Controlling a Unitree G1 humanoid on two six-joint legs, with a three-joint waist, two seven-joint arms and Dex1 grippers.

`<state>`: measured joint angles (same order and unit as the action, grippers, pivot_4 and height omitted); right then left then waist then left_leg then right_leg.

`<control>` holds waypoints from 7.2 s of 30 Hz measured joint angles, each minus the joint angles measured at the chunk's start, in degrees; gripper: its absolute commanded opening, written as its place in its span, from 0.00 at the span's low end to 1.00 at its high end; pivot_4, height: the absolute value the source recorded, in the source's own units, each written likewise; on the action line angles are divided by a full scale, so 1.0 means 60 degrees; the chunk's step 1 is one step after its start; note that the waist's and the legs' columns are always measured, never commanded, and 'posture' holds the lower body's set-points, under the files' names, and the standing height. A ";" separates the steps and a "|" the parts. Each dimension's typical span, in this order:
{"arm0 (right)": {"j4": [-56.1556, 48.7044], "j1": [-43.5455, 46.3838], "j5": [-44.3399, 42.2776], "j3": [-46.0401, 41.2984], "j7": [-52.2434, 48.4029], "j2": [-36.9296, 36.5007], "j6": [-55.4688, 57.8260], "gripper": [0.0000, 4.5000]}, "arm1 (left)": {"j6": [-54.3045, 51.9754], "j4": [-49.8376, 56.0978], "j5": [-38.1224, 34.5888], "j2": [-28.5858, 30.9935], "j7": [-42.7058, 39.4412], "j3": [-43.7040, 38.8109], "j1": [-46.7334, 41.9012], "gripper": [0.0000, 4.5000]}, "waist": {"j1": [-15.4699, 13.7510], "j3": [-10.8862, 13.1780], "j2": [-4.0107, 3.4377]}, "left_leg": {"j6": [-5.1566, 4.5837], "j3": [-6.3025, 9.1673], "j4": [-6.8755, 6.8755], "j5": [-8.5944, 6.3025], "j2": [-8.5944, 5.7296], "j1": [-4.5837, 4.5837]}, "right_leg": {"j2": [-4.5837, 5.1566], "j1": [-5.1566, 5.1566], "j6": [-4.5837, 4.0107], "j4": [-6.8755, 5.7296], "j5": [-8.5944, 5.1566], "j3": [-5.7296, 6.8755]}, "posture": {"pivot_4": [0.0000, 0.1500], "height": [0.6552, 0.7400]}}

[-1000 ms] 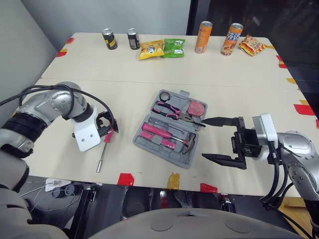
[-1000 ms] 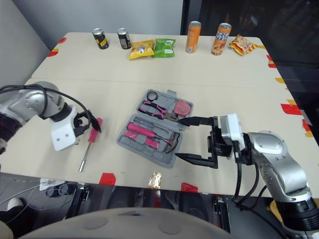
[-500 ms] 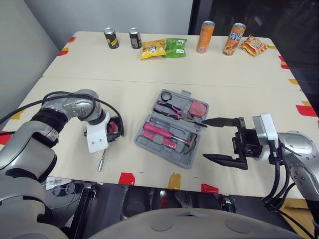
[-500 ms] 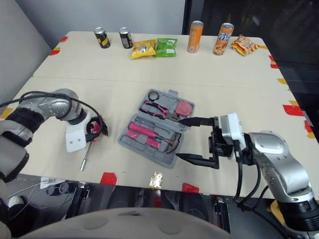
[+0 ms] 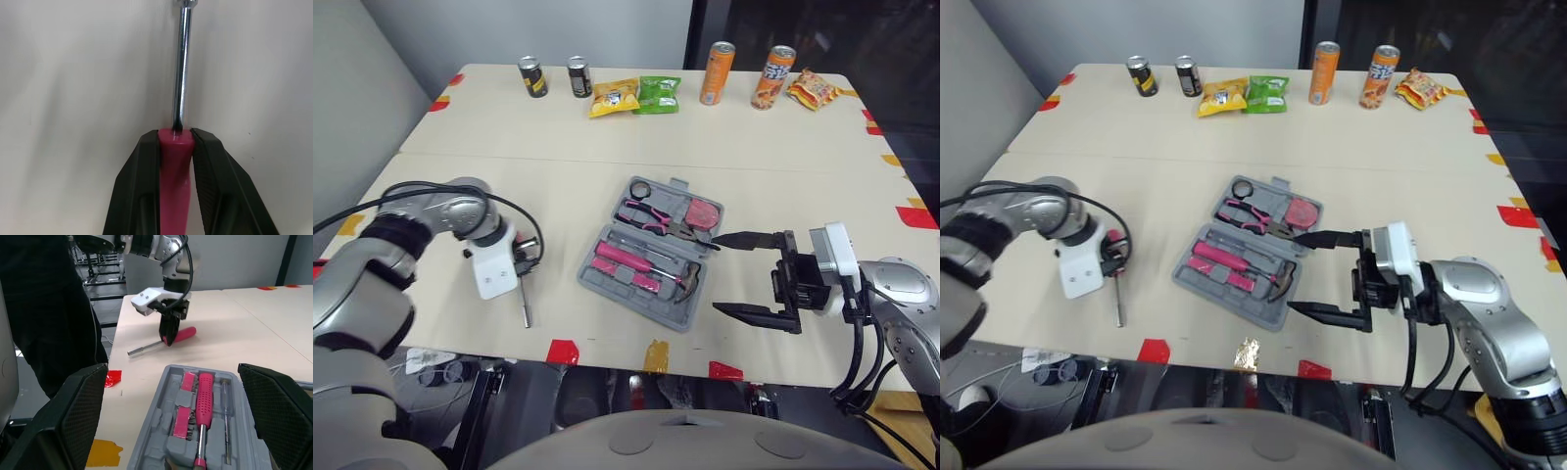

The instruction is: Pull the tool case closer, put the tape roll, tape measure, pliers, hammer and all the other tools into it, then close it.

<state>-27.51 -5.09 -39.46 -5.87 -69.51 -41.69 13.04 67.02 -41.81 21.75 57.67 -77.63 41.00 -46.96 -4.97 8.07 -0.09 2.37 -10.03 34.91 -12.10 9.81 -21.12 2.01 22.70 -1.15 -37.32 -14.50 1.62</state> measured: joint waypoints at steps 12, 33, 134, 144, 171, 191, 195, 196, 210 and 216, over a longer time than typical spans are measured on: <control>0.0019 0.0265 -0.0057 0.0060 -0.0098 0.0064 -0.0072 1.00 | -1.4282 0.7653 -0.8223 0.3405 0.2133 -0.4992 0.7441 0.09 | -0.0052 0.0034 0.0029 | 0.0102 -0.0013 -0.0028 -0.0053 0.0001 0.0013 | -0.0001 0.0004 -0.0063 -0.0006 -0.0040 -0.0001 | 1.00 1.00; 0.0020 0.0501 -0.0200 0.0020 -0.0374 -0.0043 0.0103 1.00 | -2.5613 1.0443 -1.0622 -0.4127 1.1708 -0.9351 0.5748 0.09 | 0.0136 0.0031 0.0039 | -0.0013 0.0030 0.0016 0.0007 0.0004 0.0009 | -0.0015 -0.0069 -0.0048 0.0050 -0.0032 0.0019 | 1.00 1.00; -0.0745 -0.3563 -0.0354 -0.3931 -0.1149 -0.1251 -0.0056 1.00 | -1.6053 0.7392 -0.3790 -0.3247 -0.1551 0.0207 0.0271 0.10 | 0.0157 0.0011 0.0014 | -0.0048 0.0017 -0.0079 0.0009 -0.0013 0.0004 | 0.0005 -0.0084 -0.0009 0.0166 0.0000 0.0031 | 1.00 1.00; -0.0756 -0.3443 -0.0347 -0.3929 -0.1048 -0.1231 -0.0021 1.00 | -1.6627 0.7315 -0.3257 -0.3580 -0.1643 0.0542 0.0100 0.10 | 0.0082 0.0011 0.0014 | -0.0054 0.0019 -0.0076 0.0010 -0.0013 0.0005 | 0.0007 -0.0084 -0.0010 0.0160 -0.0001 0.0034 | 1.00 1.00; -0.0824 -0.3469 -0.0486 -0.4184 -0.1145 -0.1339 0.0234 1.00 | -1.7277 0.7665 -0.2879 -0.4045 -0.1426 0.1073 0.0148 0.10 | -0.0084 0.0011 0.0014 | -0.0064 0.0019 -0.0067 0.0010 -0.0019 0.0003 | 0.0015 -0.0085 -0.0009 0.0158 -0.0001 0.0035 | 1.00 1.00; -0.1135 -0.3591 -0.0515 -0.4159 -0.1014 -0.1136 0.0317 1.00 | -1.7019 0.8086 -0.5393 -0.3508 -0.1311 -0.2288 0.1372 0.66 | -0.0027 0.0011 0.0006 | -0.0078 0.0021 -0.0071 0.0009 -0.0029 0.0000 | 0.0024 -0.0080 -0.0007 0.0155 -0.0001 0.0040 | 1.00 1.00; -0.1137 -0.3578 -0.0527 -0.4115 -0.0958 -0.1069 0.0323 1.00 | -1.6280 0.7728 -0.6168 -0.3387 -0.1356 -0.3415 0.2220 0.37 | -0.0046 0.0008 0.0001 | -0.0079 0.0021 -0.0070 0.0009 -0.0031 0.0001 | 0.0026 -0.0082 -0.0006 0.0162 -0.0001 0.0039 | 1.00 1.00; -0.1137 -0.3584 -0.0546 -0.4115 -0.0935 -0.1046 0.0328 1.00 | -1.5953 0.7524 -0.6194 -0.3371 -0.1328 -0.3500 0.2546 0.29 | -0.0046 0.0008 0.0000 | -0.0079 0.0020 -0.0071 0.0009 -0.0031 0.0000 | 0.0026 -0.0082 -0.0005 0.0167 -0.0001 0.0039 | 1.00 1.00; -0.1156 -0.3540 -0.0810 -0.4129 -0.0781 -0.1108 0.0555 1.00 | -1.2113 0.5195 -0.4710 -0.4353 -0.0420 -0.2670 0.3518 0.01 | -0.0040 0.0004 0.0007 | -0.0081 0.0022 -0.0078 0.0007 -0.0030 0.0001 | 0.0027 -0.0087 0.0004 0.0175 0.0002 0.0041 | 1.00 1.00; -0.1164 -0.3306 -0.0862 -0.4103 -0.0758 -0.1177 0.0658 1.00 | -1.0975 0.5057 -0.4431 -0.4353 -0.0152 -0.2626 0.3834 0.01 | -0.0036 -0.0089 -0.0027 | -0.0081 0.0021 -0.0089 0.0007 -0.0031 0.0025 | 0.0027 -0.0109 0.0005 0.0176 0.0002 0.0041 | 1.00 1.00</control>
<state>-34.49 -24.92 -44.63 -30.49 -74.06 -48.75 16.99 1.17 -11.47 -4.84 31.55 -78.54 25.24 -23.95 -5.18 7.53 -0.25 1.88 -9.90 34.37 -12.06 9.63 -20.97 2.18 22.05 -1.12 -36.27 -14.49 1.86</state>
